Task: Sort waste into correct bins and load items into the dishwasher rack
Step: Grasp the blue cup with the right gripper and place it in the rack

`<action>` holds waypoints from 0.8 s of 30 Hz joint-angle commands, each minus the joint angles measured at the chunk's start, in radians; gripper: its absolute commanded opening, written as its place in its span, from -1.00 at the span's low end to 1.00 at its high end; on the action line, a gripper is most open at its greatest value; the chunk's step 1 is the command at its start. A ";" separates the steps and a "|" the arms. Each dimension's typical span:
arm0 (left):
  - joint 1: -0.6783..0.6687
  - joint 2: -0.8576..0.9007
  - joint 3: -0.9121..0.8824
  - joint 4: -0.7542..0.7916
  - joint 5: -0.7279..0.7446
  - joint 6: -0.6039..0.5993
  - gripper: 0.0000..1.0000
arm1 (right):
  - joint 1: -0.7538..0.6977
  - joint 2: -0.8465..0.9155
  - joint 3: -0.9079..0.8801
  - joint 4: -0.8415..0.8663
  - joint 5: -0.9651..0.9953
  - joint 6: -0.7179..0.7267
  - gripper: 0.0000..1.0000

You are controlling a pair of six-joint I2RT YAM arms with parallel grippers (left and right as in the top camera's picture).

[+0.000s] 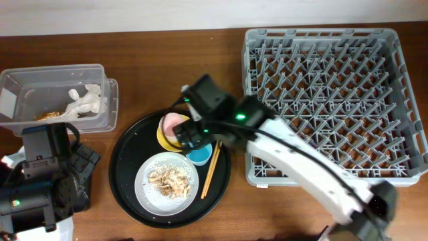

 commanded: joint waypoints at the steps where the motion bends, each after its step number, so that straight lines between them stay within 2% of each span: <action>1: 0.004 -0.003 0.005 -0.001 0.000 -0.008 0.98 | 0.041 0.092 0.016 0.050 -0.151 -0.010 0.97; 2: 0.004 -0.003 0.005 -0.001 0.000 -0.008 0.98 | 0.053 0.147 0.016 0.042 -0.126 -0.002 0.99; 4: 0.004 -0.003 0.005 -0.001 0.000 -0.008 0.98 | 0.054 0.207 0.016 0.009 -0.085 0.118 0.54; 6: 0.004 -0.003 0.005 -0.001 0.000 -0.008 0.98 | 0.065 0.246 0.016 -0.002 -0.084 0.182 0.41; 8: 0.004 -0.003 0.005 -0.001 0.000 -0.008 0.98 | 0.108 0.277 0.005 -0.012 0.035 0.261 0.37; 11: 0.004 -0.003 0.005 -0.001 0.000 -0.009 0.98 | 0.163 0.306 0.002 -0.026 0.187 0.308 0.30; 15: 0.004 -0.003 0.005 -0.001 0.000 -0.009 0.98 | 0.167 0.335 0.002 -0.034 0.208 0.324 0.25; 19: 0.004 -0.003 0.005 -0.001 0.000 -0.009 0.98 | 0.171 0.332 0.009 -0.035 0.186 0.340 -0.44; 21: 0.004 -0.003 0.005 -0.001 0.000 -0.009 0.99 | 0.145 0.297 0.096 -0.098 0.153 0.339 -0.92; 24: 0.004 -0.003 0.005 -0.001 0.000 -0.008 0.98 | 0.076 0.263 0.305 -0.312 0.152 0.327 -0.92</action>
